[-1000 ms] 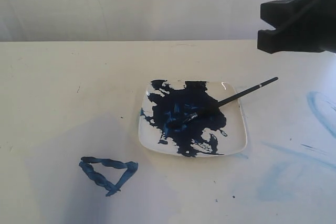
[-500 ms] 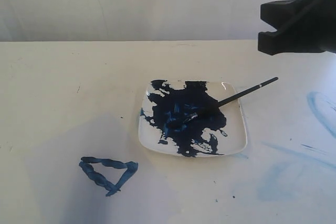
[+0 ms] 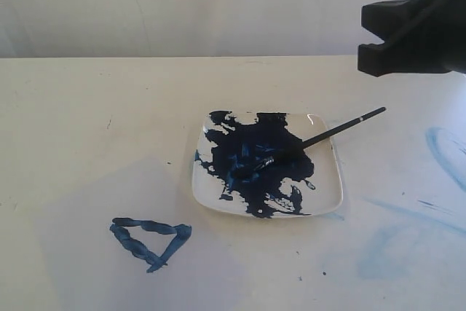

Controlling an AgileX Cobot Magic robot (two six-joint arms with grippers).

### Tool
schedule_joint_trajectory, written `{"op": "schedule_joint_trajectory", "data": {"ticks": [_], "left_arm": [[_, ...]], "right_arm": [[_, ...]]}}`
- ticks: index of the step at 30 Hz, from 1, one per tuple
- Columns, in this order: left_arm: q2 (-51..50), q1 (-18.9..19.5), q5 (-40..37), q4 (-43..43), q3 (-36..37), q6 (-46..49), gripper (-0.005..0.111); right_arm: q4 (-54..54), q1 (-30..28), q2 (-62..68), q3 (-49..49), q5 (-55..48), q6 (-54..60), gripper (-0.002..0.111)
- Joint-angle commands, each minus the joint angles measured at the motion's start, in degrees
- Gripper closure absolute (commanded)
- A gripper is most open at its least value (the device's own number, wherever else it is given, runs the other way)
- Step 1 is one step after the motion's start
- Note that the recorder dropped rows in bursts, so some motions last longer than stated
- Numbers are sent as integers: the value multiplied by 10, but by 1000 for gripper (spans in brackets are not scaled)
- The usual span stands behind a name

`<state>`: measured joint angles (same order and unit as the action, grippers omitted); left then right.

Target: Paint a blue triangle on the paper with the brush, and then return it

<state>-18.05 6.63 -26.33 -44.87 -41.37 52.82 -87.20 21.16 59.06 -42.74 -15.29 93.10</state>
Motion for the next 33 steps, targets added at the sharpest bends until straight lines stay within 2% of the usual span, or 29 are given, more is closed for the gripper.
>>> {"op": "schedule_joint_trajectory", "data": {"ticks": [1, 3, 5, 6, 9, 10, 13, 16, 19, 24, 26, 27, 29, 31, 33], "left_arm": [[78, 0, -2, -8, 1, -4, 107], [129, 0, -2, -8, 2, -4, 107], [172, 0, 33, -9, 21, 2, 107], [181, 0, 79, -17, 53, 2, 107], [181, 0, 153, -55, 153, -3, 107], [181, 0, 184, -83, 213, -4, 107], [181, 0, 219, -151, 326, -6, 107], [181, 0, 244, -190, 348, -6, 107], [181, 0, 293, -224, 315, -6, 107], [181, 0, 316, -210, 296, -6, 107], [181, 0, 296, -130, 297, -25, 107], [181, 0, 277, -49, 297, -64, 107], [181, 0, 241, 139, 301, -205, 107], [181, 0, 219, 348, 308, -388, 107], [181, 0, 222, 459, 325, -509, 107]], "right_arm": [[1, -1, -3, 1, 1, 7, 108], [1, -1, -3, 1, 1, 7, 108], [1, -1, -3, 1, 1, 7, 108], [1, -1, -3, 1, 1, 7, 108], [1, -1, -3, 1, 4, 7, 108], [1, -1, -3, 1, 4, 7, 108], [1, -1, -3, 1, 4, 7, 108], [1, -1, -3, 1, 3, 7, 108], [1, -1, -3, 1, 3, 7, 108], [1, -1, -3, 1, 6, 7, 108], [1, -1, -3, 1, 6, 7, 108], [1, -1, -3, 1, 6, 7, 108], [1, -1, -3, 1, 6, 7, 108], [1, -1, -3, 1, 6, 7, 108], [1, -1, -3, 1, 6, 7, 108]]}}
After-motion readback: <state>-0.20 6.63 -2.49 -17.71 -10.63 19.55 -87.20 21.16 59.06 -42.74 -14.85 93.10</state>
